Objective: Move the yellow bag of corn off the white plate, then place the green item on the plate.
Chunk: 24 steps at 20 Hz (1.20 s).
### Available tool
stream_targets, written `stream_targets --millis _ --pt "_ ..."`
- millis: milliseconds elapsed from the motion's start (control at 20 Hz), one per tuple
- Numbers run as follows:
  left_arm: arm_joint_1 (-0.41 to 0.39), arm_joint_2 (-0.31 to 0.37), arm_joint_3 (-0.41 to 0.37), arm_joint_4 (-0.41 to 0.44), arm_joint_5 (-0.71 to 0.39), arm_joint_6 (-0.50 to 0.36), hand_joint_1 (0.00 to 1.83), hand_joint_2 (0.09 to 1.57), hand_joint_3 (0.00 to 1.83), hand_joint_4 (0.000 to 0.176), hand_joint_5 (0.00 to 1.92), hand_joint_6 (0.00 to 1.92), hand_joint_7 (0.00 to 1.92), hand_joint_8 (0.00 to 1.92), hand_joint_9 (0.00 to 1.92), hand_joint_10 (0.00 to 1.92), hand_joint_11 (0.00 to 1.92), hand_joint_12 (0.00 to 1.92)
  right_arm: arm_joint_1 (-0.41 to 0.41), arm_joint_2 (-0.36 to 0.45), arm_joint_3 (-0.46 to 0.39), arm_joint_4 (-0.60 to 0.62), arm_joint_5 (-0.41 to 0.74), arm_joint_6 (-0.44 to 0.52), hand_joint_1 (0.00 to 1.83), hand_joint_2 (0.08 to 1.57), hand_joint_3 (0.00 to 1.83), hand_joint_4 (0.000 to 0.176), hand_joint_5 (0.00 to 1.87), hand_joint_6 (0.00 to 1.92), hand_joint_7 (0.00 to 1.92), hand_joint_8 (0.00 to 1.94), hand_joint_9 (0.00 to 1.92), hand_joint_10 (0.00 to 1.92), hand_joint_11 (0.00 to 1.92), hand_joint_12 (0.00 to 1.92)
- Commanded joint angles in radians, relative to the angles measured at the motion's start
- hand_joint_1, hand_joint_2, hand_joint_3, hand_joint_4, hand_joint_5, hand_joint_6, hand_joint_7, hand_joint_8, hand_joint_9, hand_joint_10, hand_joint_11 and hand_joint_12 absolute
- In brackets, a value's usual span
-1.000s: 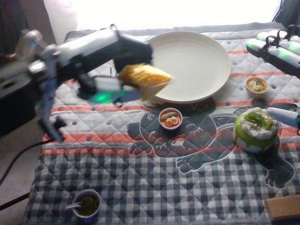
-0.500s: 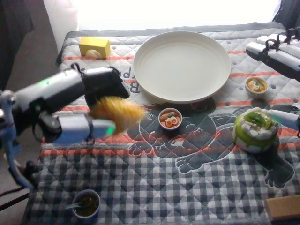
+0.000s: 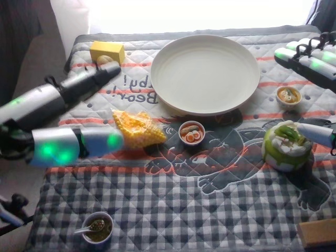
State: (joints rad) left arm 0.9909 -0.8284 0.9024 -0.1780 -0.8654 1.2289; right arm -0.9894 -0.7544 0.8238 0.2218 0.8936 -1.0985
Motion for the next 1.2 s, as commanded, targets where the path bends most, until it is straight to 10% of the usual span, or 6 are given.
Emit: stream_targets --millis 0,150,600,950,1100,1150 --pt "-0.006 0.003 -0.003 -0.011 -0.175 -0.008 0.59 1.1 0.01 0.038 0.01 0.01 0.0 0.0 0.0 0.0 0.0 0.0 0.008 0.006 0.001 -0.009 0.124 0.007 0.57 1.29 0.0 0.0 0.0 0.0 0.03 0.0 0.1 0.02 0.0 0.83" --pt "0.015 0.003 -0.004 -0.071 -0.309 -0.023 0.6 1.13 0.01 0.084 0.0 0.0 0.0 0.0 0.0 0.0 0.01 0.01 0.008 0.01 0.0 -0.055 0.124 0.063 0.52 1.23 0.0 0.0 0.0 0.0 0.03 0.0 0.11 0.02 0.0 0.94" --pt "0.069 0.002 -0.003 -0.144 -0.527 -0.084 0.68 1.15 0.01 0.018 0.0 0.0 0.0 0.0 0.0 0.0 0.0 0.0 -0.093 -0.002 0.0 -0.055 0.065 0.094 0.65 1.15 0.0 0.0 0.0 0.0 0.04 0.0 0.09 0.01 0.0 0.79" --pt "0.097 0.002 -0.001 -0.163 -0.548 -0.111 0.7 1.25 0.02 0.042 0.0 0.0 0.0 0.0 0.0 0.0 0.0 0.0 -0.061 -0.072 0.055 -0.054 -0.012 0.094 0.86 1.18 0.01 0.0 0.17 0.05 0.33 0.05 0.37 0.12 0.0 1.38" --pt "0.106 0.001 -0.001 -0.167 -0.552 -0.117 0.75 1.26 0.01 0.015 0.0 0.0 0.0 0.0 0.0 0.0 0.0 0.0 -0.024 -0.101 0.083 -0.055 -0.028 0.094 1.1 1.24 0.0 0.0 0.43 0.27 0.57 0.66 0.43 1.29 0.27 1.78" --pt "0.117 0.001 -0.002 -0.173 -0.559 -0.123 0.73 1.26 0.01 0.037 0.0 0.0 0.0 0.0 0.0 0.0 0.0 0.0 -0.01 -0.101 0.084 -0.06 -0.022 0.094 1.15 1.3 0.0 0.0 0.47 1.29 0.73 1.32 0.7 1.46 0.63 1.81"
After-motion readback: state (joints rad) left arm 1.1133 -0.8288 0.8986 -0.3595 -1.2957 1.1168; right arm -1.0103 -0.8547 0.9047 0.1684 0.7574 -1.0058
